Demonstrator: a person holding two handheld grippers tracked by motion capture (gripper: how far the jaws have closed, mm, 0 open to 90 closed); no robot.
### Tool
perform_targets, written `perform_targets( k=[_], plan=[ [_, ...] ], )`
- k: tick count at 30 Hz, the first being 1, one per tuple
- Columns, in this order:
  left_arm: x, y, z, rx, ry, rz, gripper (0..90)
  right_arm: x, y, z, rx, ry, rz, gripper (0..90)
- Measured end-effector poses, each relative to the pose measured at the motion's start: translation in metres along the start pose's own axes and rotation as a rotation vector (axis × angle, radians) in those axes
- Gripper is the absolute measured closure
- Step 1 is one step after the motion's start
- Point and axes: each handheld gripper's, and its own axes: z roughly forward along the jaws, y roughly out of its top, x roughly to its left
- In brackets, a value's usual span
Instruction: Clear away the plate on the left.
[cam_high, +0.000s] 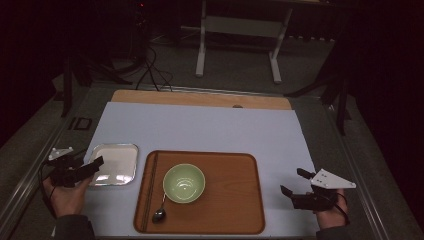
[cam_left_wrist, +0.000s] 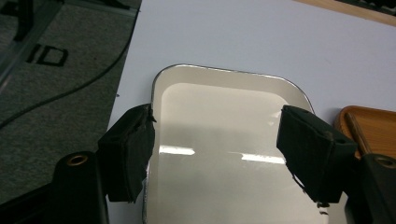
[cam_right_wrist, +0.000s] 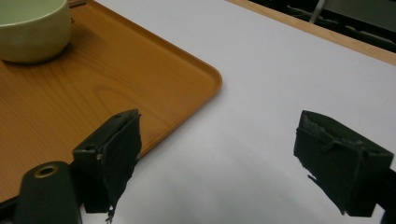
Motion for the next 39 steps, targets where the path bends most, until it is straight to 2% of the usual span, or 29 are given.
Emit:
perform_targets(
  k=[12, 20, 29, 36, 39],
  plan=[
    [0.010, -0.003, 0.006, 0.022, 0.015, -0.021, 30.1, 0.000, 0.000, 0.000, 0.002, 0.001, -0.001, 14.5],
    [0.014, -0.007, 0.015, 0.065, 0.020, -0.022, 31.9, 0.000, 0.000, 0.000, 0.003, 0.002, -0.003, 14.5],
    [0.018, -0.010, 0.019, 0.105, 0.015, -0.024, 44.3, 0.000, 0.000, 0.000, 0.003, 0.003, -0.003, 14.5],
    [0.018, -0.012, 0.023, 0.139, 0.046, -0.001, 51.8, 0.000, 0.000, 0.001, 0.002, 0.003, -0.003, 14.5],
    [0.019, -0.013, 0.023, 0.146, 0.049, -0.005, 55.5, 0.000, 0.000, 0.001, 0.002, 0.003, -0.003, 14.5]
  ],
)
